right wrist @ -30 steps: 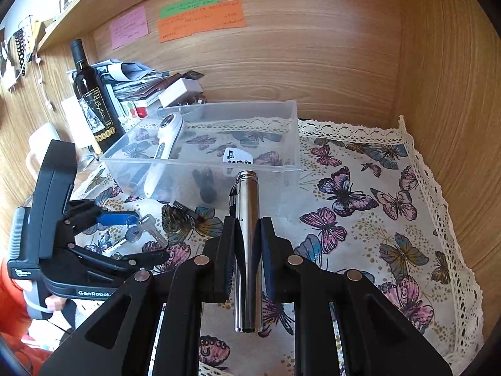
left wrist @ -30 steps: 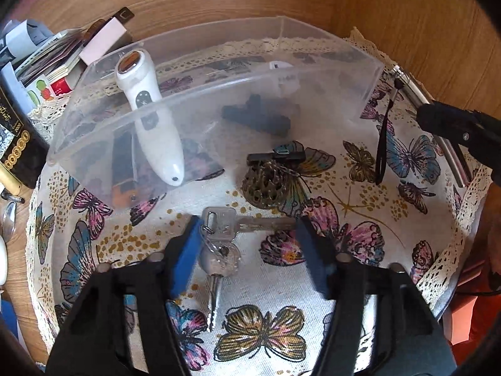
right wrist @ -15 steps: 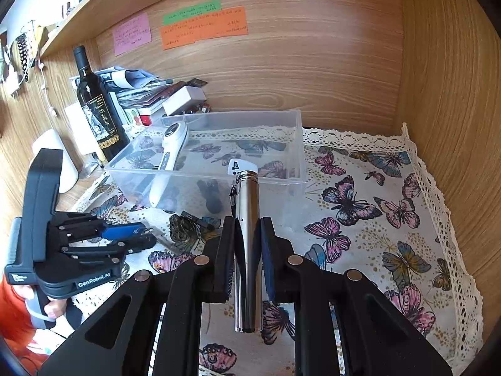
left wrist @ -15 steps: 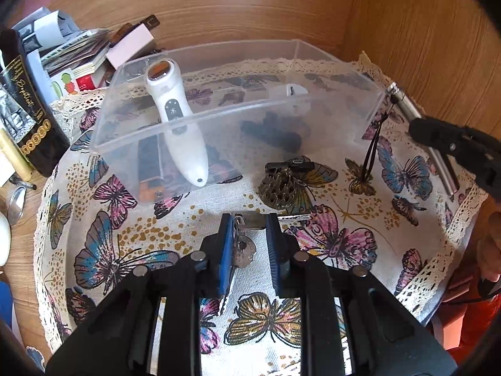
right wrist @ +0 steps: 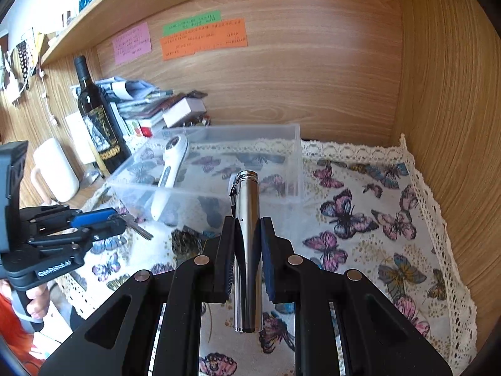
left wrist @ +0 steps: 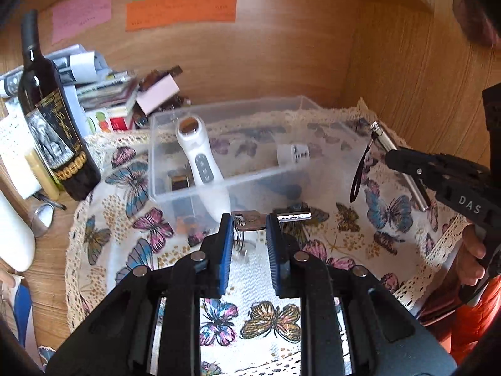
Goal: Organize rigid objects
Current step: 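Carry the keys into the box with the left gripper while the right gripper drops the pen in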
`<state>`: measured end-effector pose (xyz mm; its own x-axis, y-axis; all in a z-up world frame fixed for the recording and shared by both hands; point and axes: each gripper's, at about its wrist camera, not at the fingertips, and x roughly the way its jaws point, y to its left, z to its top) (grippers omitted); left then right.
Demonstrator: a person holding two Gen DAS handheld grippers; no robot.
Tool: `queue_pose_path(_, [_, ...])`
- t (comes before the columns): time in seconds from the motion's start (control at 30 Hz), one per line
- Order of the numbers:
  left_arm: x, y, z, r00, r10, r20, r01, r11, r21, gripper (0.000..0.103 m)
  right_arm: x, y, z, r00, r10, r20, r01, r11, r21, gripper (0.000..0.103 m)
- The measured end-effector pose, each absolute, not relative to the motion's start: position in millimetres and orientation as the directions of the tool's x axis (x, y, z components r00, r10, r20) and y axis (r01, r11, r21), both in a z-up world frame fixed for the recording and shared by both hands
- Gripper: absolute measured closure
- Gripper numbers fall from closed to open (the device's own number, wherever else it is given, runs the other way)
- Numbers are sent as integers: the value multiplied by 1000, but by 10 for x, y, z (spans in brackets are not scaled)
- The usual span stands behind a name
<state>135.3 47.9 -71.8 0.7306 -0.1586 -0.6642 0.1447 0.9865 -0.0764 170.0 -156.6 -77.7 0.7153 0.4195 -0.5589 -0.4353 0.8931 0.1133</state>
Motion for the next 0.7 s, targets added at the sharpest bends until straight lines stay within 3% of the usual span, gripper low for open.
queue_pose_path(0.47, [1558,802,-135,847,-124,-517,85,992,-98,83,1951,-1327,-423,758,443,-479,-466,881,79,89])
queue_pose_path(0.7, [1814,886,-203,836,-140,-531,81,988,-134,83,2173,-1165,-508,736,449,-507,-486,872,67,89])
